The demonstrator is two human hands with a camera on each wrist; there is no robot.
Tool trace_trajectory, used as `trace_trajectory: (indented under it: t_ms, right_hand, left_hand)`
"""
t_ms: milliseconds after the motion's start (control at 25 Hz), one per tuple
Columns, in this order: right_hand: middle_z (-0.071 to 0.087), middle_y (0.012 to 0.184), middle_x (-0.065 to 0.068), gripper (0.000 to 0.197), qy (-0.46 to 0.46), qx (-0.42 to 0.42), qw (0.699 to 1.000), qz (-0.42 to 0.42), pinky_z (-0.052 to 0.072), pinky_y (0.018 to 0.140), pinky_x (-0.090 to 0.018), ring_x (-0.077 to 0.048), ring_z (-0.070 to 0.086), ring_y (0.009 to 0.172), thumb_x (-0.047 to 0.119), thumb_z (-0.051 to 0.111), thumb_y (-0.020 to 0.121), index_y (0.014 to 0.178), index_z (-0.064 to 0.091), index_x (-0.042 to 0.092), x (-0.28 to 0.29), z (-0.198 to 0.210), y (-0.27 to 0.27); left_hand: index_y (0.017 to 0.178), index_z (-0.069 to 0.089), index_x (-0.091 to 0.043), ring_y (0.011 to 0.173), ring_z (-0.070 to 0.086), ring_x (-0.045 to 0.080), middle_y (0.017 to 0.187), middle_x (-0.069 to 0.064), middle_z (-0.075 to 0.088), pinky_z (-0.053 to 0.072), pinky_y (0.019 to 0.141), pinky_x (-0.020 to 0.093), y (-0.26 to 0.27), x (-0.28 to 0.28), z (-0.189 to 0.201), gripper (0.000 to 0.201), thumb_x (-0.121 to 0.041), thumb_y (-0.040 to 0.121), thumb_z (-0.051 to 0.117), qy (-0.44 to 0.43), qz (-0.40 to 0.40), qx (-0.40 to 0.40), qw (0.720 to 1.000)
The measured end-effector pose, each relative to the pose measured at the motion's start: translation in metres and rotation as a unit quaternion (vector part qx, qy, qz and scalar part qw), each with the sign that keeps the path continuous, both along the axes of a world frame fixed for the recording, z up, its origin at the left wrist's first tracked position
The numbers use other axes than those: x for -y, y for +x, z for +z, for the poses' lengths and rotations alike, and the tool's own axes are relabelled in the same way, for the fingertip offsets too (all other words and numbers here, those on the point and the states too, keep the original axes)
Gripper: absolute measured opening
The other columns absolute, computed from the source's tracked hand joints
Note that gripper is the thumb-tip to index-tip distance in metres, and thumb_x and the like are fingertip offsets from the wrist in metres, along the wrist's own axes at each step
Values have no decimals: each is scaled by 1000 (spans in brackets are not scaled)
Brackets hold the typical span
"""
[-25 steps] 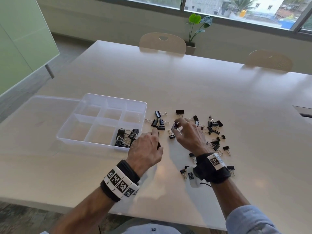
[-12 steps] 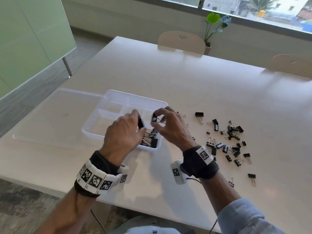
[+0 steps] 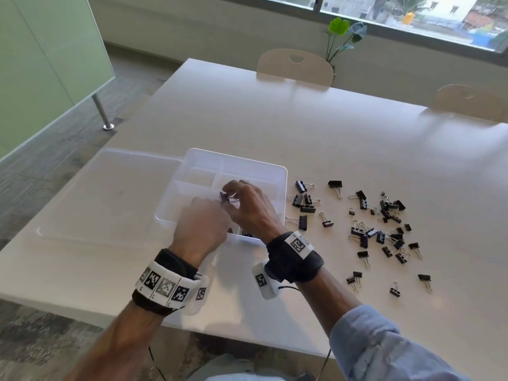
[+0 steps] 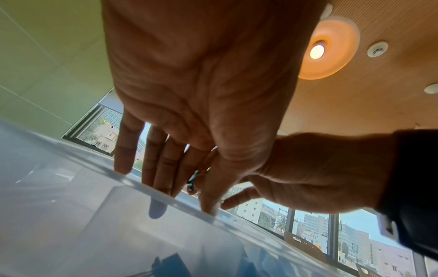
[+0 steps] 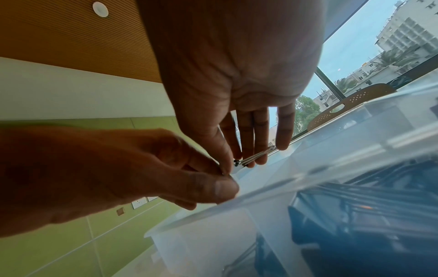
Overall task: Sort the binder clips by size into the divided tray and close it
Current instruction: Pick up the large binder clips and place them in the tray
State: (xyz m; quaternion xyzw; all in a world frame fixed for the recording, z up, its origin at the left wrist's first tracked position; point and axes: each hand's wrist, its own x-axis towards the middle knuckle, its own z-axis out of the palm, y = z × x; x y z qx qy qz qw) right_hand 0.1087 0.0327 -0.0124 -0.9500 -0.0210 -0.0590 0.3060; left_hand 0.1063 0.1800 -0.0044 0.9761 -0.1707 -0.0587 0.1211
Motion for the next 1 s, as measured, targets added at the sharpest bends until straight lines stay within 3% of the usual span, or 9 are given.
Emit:
trace_trajectory:
  t_ms: [160,280,480,640,760,840,920,1000]
  right_hand:
    - [74,130,-3,41,-5,-14,1000,17,56,100,-43,-24,69,122,18,74,93,133,68,15,-1,-4,-6]
    - [73,135,1,42,3,-12,1000,16,53,103,-36,-19,67,126,14,71,94,136,67,18,12,0,-16]
    - [78,118,13,24,16,66,995,-72,53,82,-23,-5,71,101,16,68,97,117,76,27,85,12,-32]
    - [78,115,10,33,-30,7,993,-115,61,78,-36,-13,73,96,3,59,96,108,79,28,153,6,-40]
    - [74,121,7,48,-87,-52,991,-83,49,64,-25,-15,67,96,-8,53,93,109,79,29,186,-1,-47]
    - [69,124,6,54,-135,-84,986,-51,43,69,-26,-17,65,105,-8,52,92,124,76,28,197,-7,-51]
    - [65,128,3,56,-158,-112,981,-21,50,85,-37,-19,62,116,-4,52,94,134,72,29,204,-15,-56]
    - [64,124,2,47,-149,-113,982,-22,50,87,-40,-21,63,113,1,54,96,127,73,30,209,-22,-59]
  left_hand:
    - [129,63,-10,115,55,28,115,8,63,51,92,40,-5,-10,13,30,-22,102,58,-44,12,15,999]
    - [143,57,-15,124,54,29,129,7,62,50,95,42,-9,-4,25,44,-33,103,58,-46,1,39,998]
    - [135,64,-20,118,57,24,125,2,66,54,94,40,-21,44,27,37,-35,101,61,-104,-64,77,990]
    - [130,65,-20,112,56,18,120,-1,63,57,90,38,-45,99,18,33,-37,103,55,-96,-183,57,977]
    - [133,59,-15,120,53,21,127,1,57,54,99,42,-66,147,-1,37,-39,105,55,-21,-228,-12,973]
    - [142,50,-13,133,46,23,140,3,51,49,107,44,-69,171,-16,47,-35,102,61,19,-222,-24,975]
    - [153,36,-12,139,42,24,152,5,43,43,115,42,-67,185,-31,64,-27,99,67,32,-205,-16,978]
    - [156,31,-14,137,44,25,151,5,43,44,113,40,-62,191,-40,68,-18,97,66,32,-180,-11,983]
